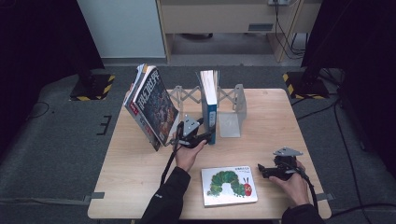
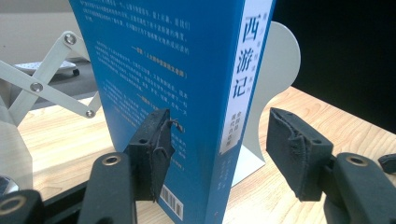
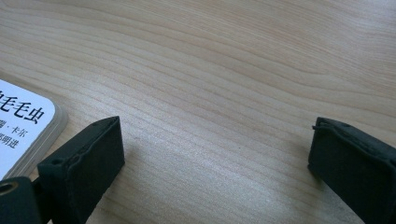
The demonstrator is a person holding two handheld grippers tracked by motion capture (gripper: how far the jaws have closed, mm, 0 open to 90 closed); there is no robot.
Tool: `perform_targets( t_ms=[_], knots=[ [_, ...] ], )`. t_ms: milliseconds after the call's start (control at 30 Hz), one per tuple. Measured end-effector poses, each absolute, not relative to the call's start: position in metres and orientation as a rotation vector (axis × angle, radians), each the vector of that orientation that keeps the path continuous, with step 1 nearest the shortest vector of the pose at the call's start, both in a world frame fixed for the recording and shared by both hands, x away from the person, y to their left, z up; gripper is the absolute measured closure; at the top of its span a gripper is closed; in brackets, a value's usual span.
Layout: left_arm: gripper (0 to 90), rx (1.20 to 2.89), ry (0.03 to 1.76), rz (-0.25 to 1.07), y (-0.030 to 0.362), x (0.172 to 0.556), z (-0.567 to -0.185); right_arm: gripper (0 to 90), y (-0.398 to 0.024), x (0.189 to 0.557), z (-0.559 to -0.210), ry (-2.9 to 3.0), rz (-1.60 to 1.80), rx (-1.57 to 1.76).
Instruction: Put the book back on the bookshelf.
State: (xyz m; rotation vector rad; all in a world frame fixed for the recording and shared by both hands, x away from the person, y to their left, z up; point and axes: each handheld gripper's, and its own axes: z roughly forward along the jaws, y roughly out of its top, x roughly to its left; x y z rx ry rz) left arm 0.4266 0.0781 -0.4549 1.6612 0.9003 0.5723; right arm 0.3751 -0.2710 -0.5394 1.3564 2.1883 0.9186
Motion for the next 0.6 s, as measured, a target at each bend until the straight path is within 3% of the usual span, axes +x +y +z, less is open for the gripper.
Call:
perform_targets(
  t_ms=[600],
  knots=[
    [35.1,1.796,0.86,0.567,0.089,0.407,-0.454,3.2,-0.271,0.375,-0.539,2.192,0.915,1.355]
  ],
)
